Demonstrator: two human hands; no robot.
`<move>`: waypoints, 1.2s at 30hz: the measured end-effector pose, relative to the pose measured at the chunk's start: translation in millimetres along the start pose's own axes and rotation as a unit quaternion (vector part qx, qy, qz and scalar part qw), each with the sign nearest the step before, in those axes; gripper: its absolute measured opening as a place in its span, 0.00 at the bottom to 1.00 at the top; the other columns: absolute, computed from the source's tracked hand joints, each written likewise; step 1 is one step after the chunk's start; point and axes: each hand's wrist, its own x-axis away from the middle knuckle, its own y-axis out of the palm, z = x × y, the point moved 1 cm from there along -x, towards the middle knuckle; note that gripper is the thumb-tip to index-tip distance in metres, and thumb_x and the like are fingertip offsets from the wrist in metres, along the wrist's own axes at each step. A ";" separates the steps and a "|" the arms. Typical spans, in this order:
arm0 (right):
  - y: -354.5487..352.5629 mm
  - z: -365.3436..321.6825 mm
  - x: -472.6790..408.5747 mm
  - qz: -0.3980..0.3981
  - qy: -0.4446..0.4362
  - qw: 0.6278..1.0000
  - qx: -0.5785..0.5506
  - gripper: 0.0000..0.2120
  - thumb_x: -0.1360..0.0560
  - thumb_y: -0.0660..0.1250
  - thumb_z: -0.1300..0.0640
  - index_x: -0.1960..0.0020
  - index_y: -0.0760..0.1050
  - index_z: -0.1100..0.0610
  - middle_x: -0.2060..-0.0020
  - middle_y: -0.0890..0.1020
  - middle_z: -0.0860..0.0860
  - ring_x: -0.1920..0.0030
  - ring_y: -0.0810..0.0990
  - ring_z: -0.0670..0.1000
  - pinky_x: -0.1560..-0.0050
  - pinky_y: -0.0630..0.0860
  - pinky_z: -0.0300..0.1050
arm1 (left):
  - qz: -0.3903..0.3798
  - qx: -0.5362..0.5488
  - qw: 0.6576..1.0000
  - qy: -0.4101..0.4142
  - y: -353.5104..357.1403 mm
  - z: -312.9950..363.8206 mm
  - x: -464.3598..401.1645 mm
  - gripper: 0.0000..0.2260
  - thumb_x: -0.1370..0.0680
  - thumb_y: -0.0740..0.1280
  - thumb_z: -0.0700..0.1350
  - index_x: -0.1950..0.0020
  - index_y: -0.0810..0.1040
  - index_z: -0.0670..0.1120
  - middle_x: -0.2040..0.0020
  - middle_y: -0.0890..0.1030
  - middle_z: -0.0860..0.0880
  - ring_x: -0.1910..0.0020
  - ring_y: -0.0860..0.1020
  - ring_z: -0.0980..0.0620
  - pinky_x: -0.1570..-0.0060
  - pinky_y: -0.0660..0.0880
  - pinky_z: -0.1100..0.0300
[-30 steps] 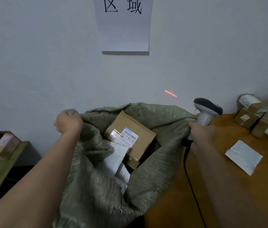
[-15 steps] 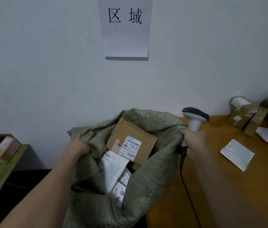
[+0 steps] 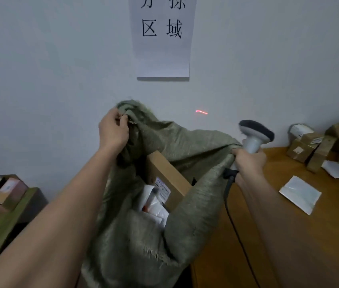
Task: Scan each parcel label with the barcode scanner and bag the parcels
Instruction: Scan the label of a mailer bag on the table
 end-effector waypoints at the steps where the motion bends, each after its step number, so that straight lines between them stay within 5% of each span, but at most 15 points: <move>1: -4.1 0.2 -3.3 0.029 -0.013 0.999 -0.009 0.22 0.25 0.66 0.65 0.31 0.70 0.56 0.52 0.77 0.52 0.59 0.78 0.50 0.57 0.76 0.46 | -0.004 0.037 0.999 0.018 -1.1 0.3 2.7 0.03 0.20 0.62 0.41 0.52 0.73 0.43 0.57 0.77 0.48 0.56 0.76 0.49 0.57 0.69 0.61; 3: -13.9 3.3 -9.4 0.079 -0.024 0.996 -0.012 0.24 0.23 0.66 0.64 0.29 0.66 0.56 0.47 0.76 0.52 0.58 0.77 0.48 0.56 0.74 0.43 | -0.040 0.095 0.995 0.016 -2.5 -5.8 10.3 0.14 0.22 0.66 0.39 0.37 0.71 0.44 0.45 0.77 0.49 0.44 0.77 0.51 0.46 0.73 0.65; 5: -22.3 14.5 -12.4 0.092 0.009 0.996 0.017 0.26 0.23 0.65 0.62 0.26 0.63 0.56 0.42 0.76 0.55 0.52 0.77 0.52 0.51 0.75 0.44 | -0.092 0.057 0.994 -0.032 1.7 -23.8 31.7 0.37 0.26 0.72 0.38 0.23 0.54 0.44 0.29 0.67 0.43 0.30 0.67 0.47 0.32 0.63 0.63; 8: -27.8 40.6 -11.5 0.092 0.053 0.992 0.074 0.24 0.23 0.66 0.63 0.28 0.65 0.60 0.38 0.75 0.57 0.45 0.78 0.58 0.44 0.77 0.52 | -0.096 -0.061 0.983 -0.141 11.6 -46.3 80.8 0.53 0.31 0.78 0.44 0.21 0.41 0.46 0.26 0.55 0.36 0.28 0.62 0.37 0.29 0.59 0.50; 12: -38.5 69.5 -14.6 0.093 0.090 0.983 0.129 0.21 0.24 0.67 0.63 0.32 0.68 0.61 0.43 0.77 0.58 0.46 0.78 0.60 0.46 0.78 0.54 | -0.208 -0.294 0.908 -0.215 21.2 -83.2 126.1 0.42 0.33 0.76 0.59 0.30 0.58 0.42 0.32 0.64 0.37 0.32 0.65 0.36 0.34 0.65 0.45; 14: -43.5 77.3 -15.6 0.073 0.127 0.977 0.154 0.17 0.23 0.66 0.63 0.35 0.69 0.62 0.49 0.76 0.57 0.51 0.78 0.59 0.54 0.76 0.51 | -0.264 -0.341 0.870 -0.239 20.9 -105.0 139.0 0.27 0.30 0.74 0.52 0.40 0.66 0.42 0.37 0.72 0.39 0.37 0.72 0.39 0.40 0.71 0.49; 17: -51.1 82.9 -18.7 0.054 0.165 0.967 0.189 0.10 0.23 0.67 0.63 0.43 0.70 0.61 0.58 0.74 0.56 0.57 0.76 0.58 0.64 0.72 0.49 | -0.286 -0.315 0.871 -0.245 16.8 -119.0 144.4 0.04 0.24 0.63 0.41 0.53 0.71 0.41 0.43 0.78 0.40 0.47 0.77 0.42 0.52 0.73 0.55; 20: -54.3 74.4 -22.6 0.026 0.174 0.967 0.185 0.12 0.23 0.68 0.64 0.41 0.70 0.62 0.56 0.74 0.57 0.60 0.75 0.57 0.68 0.71 0.49 | -0.252 -0.228 0.892 -0.299 14.3 -108.2 133.3 0.06 0.22 0.62 0.39 0.53 0.75 0.37 0.50 0.78 0.36 0.55 0.78 0.41 0.63 0.72 0.56; 23: -54.2 40.7 -25.8 0.003 0.131 0.985 0.115 0.22 0.23 0.67 0.64 0.32 0.65 0.64 0.46 0.74 0.58 0.50 0.78 0.59 0.57 0.76 0.51 | -0.169 0.033 0.919 -0.356 0.0 -69.4 114.9 0.09 0.22 0.61 0.34 0.62 0.75 0.38 0.66 0.79 0.39 0.73 0.75 0.45 0.74 0.70 0.60; 27: -56.6 -4.9 -31.5 -0.034 0.022 0.999 -0.029 0.22 0.25 0.67 0.67 0.31 0.70 0.59 0.45 0.79 0.55 0.55 0.80 0.51 0.59 0.78 0.44 | 0.010 0.482 0.798 -0.361 -40.1 -14.6 100.0 0.11 0.19 0.54 0.34 0.55 0.75 0.40 0.69 0.81 0.47 0.71 0.80 0.55 0.65 0.80 0.62; 32: -73.8 30.2 -35.7 -0.038 0.139 0.985 0.091 0.25 0.23 0.67 0.63 0.29 0.63 0.64 0.49 0.73 0.57 0.55 0.75 0.55 0.57 0.76 0.50 | -0.082 0.224 0.850 -0.469 -21.8 -22.1 151.2 0.08 0.22 0.58 0.35 0.49 0.76 0.40 0.58 0.78 0.40 0.63 0.77 0.46 0.67 0.78 0.55; 34: -85.3 42.9 -40.2 -0.060 0.190 0.967 0.159 0.22 0.21 0.66 0.62 0.31 0.64 0.65 0.49 0.76 0.58 0.57 0.76 0.57 0.58 0.77 0.52 | -0.063 0.218 0.841 -0.491 -14.2 -17.6 172.4 0.08 0.21 0.58 0.35 0.53 0.77 0.41 0.62 0.78 0.43 0.68 0.75 0.49 0.74 0.77 0.58; 36: -96.4 46.1 -51.7 -0.059 0.191 0.962 0.184 0.19 0.22 0.66 0.61 0.34 0.66 0.66 0.45 0.77 0.58 0.54 0.79 0.58 0.57 0.79 0.53 | 0.003 0.285 0.827 -0.484 -18.8 -1.2 182.8 0.11 0.18 0.56 0.38 0.56 0.76 0.42 0.61 0.77 0.45 0.64 0.75 0.49 0.64 0.77 0.54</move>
